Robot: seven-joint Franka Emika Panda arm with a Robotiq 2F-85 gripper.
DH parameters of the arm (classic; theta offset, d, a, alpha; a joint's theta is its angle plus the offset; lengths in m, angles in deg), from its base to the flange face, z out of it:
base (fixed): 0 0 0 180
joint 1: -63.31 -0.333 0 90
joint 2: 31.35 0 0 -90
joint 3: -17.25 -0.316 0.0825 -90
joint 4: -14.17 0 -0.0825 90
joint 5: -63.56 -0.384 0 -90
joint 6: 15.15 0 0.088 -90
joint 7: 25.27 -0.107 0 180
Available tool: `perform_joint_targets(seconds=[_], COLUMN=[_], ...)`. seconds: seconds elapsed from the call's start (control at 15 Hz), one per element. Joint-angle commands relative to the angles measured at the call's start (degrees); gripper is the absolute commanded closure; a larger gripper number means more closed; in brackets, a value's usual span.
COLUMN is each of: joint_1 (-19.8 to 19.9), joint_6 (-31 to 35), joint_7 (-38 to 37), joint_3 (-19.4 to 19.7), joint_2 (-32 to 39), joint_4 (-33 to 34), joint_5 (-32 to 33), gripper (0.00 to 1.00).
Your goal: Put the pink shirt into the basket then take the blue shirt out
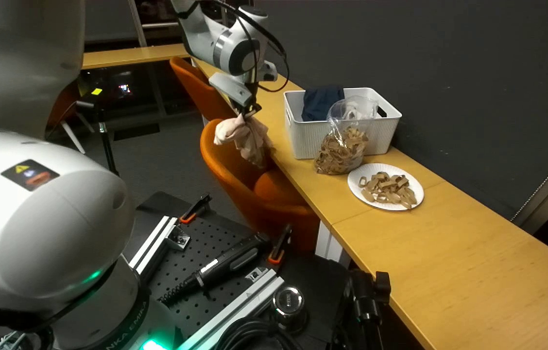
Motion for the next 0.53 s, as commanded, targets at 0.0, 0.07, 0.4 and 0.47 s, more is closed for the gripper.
perform_joint_targets(seconds=[0.0,0.07,0.4,0.47], joint_1=[0.0,0.3,1.7,2.2], joint_6=[-5.2,-6.4,-8.8,-9.9], joint_7=[-2.5,-2.5,-2.4,-2.2], joint_3=[3.4,4.3,7.6,8.2], joint_2=[-1.8,-1.9,-2.4,-2.5], joint_4=[5.4,7.1,14.0,16.0], joint_5=[4.5,5.3,8.9,9.8], gripper=[0.98,0.98,0.98,0.98])
